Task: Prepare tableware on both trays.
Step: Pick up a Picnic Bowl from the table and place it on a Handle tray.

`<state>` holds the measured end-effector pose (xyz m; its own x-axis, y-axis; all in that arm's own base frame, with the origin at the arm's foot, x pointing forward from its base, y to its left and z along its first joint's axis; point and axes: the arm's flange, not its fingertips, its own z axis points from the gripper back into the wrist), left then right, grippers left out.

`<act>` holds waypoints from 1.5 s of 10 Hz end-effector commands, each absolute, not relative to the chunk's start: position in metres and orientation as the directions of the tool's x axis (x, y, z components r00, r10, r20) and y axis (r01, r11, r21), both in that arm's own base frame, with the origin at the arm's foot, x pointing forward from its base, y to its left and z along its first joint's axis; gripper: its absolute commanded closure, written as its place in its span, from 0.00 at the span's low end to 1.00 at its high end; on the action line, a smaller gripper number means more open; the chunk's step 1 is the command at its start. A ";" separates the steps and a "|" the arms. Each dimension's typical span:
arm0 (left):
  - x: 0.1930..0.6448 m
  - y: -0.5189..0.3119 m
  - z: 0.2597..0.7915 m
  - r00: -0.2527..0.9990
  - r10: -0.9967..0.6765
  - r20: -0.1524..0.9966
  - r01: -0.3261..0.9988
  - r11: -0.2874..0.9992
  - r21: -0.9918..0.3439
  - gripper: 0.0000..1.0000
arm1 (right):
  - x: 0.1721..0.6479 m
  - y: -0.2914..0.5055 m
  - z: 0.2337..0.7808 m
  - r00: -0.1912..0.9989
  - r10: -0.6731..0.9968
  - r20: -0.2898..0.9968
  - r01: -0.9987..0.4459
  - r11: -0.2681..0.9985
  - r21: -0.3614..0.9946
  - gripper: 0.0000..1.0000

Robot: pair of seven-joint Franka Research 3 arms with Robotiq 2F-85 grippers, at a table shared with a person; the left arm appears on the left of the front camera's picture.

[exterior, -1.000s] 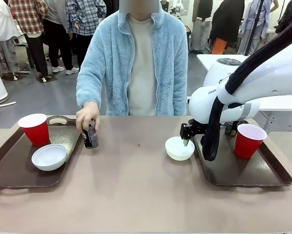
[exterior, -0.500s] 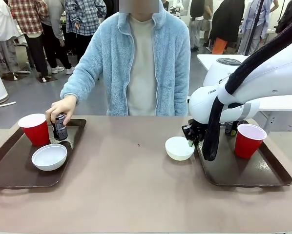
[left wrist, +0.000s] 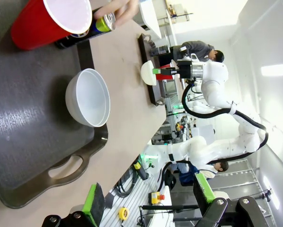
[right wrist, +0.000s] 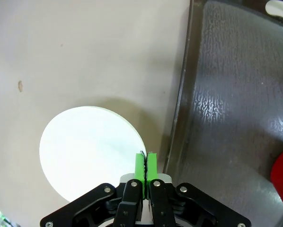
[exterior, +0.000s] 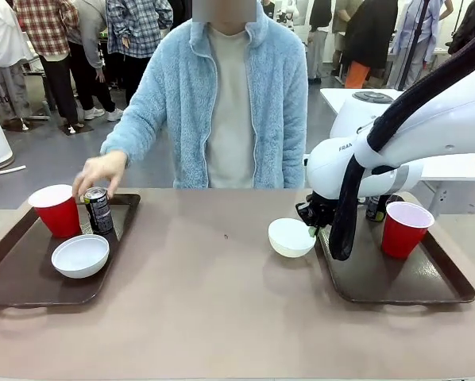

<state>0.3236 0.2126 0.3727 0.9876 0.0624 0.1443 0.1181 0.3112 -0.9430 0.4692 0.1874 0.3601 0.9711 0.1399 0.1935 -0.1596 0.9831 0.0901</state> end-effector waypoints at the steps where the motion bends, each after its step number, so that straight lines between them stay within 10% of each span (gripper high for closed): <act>1: 0.322 0.214 0.373 0.987 0.062 0.146 0.119 0.315 -0.941 0.00 | 0.448 0.190 0.394 0.970 0.136 0.203 -0.163 0.979 0.119 1.00; 7: 0.322 0.214 0.373 0.987 0.062 0.146 0.119 0.315 -0.941 0.00 | 0.368 0.138 0.491 0.986 0.079 0.149 -0.070 0.995 -0.064 1.00; 15: 0.322 0.214 0.373 0.987 0.062 0.146 0.119 0.315 -0.941 0.00 | 0.355 0.040 0.436 0.983 0.016 0.183 -0.010 0.999 -0.035 1.00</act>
<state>0.3237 0.2129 0.3726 0.9876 0.0628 0.1439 0.1175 0.3117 -0.9429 0.3583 0.0426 0.4486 0.9845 -0.0069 0.1752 0.0121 0.9995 -0.0286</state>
